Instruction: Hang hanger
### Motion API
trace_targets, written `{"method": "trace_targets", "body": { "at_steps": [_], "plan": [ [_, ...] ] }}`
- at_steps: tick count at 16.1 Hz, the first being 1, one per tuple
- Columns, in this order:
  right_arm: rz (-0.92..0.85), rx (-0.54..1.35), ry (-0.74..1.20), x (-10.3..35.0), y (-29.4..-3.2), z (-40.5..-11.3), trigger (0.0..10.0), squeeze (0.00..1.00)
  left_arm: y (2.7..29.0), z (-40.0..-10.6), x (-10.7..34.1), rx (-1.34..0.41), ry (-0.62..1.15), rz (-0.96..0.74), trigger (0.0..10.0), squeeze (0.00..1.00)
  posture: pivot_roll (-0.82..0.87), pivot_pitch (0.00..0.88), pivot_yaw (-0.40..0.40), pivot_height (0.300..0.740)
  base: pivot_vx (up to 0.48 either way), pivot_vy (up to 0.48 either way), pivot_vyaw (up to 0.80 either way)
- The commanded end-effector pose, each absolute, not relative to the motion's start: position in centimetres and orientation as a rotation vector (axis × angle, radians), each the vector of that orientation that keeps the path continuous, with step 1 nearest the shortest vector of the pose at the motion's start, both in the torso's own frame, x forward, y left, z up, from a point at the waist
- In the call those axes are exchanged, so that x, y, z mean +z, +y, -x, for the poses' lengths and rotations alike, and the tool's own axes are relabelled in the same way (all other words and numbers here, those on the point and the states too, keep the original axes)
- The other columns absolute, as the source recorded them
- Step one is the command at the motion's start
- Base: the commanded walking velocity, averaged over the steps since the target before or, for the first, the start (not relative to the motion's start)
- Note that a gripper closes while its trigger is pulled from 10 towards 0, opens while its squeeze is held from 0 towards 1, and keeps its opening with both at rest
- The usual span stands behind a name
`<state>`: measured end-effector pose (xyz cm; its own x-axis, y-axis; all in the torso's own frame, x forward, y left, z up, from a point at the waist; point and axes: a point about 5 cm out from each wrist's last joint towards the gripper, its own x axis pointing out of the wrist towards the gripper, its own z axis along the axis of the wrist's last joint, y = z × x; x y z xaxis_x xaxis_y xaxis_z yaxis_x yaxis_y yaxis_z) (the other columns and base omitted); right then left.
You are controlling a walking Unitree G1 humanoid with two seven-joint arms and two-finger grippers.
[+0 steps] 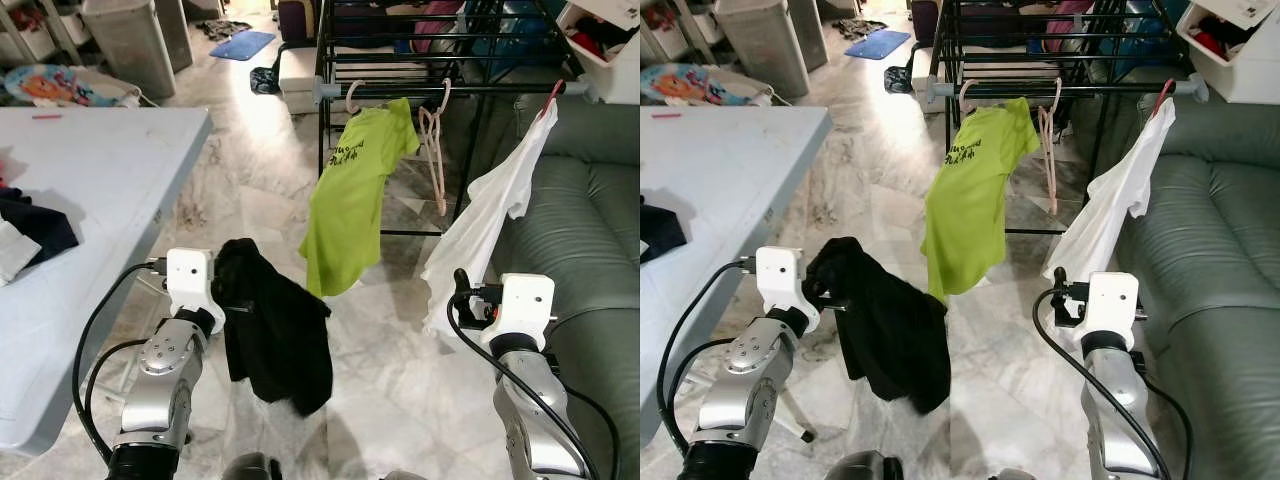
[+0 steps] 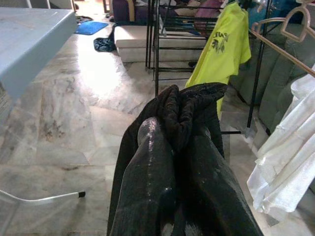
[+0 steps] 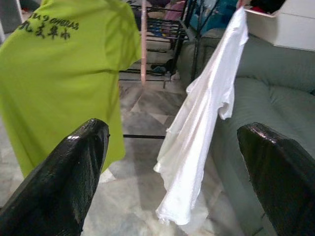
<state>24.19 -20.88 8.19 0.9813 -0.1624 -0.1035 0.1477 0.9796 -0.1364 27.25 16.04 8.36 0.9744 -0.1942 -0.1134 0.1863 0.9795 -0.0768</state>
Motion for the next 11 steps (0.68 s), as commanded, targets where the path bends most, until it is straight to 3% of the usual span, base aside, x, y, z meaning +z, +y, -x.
{"method": "trace_targets", "body": {
  "at_steps": [1, 4, 11],
  "plan": [
    [0.142, -0.133, 0.098, 8.7, -20.3, -24.9, 10.0, 0.00, 16.7, -27.4, 9.7, -0.175, 0.053, 0.027, 10.0, 0.00, -0.01, 0.004, 0.024, 0.740, 0.000, 0.000, 0.00],
    [0.161, -0.147, 0.074, 9.2, -20.5, -25.7, 10.0, 0.00, 16.5, -27.9, 10.0, -0.193, 0.040, 0.034, 10.0, 0.00, -0.02, 0.003, 0.030, 0.740, 0.091, 0.000, 0.00],
    [0.211, -0.211, 0.062, 9.4, -21.7, -26.0, 10.0, 0.00, 15.3, -28.5, 10.5, -0.241, 0.021, 0.040, 10.0, 0.00, -0.03, 0.002, 0.043, 0.740, 0.375, 0.000, 0.00]
  ]
}}
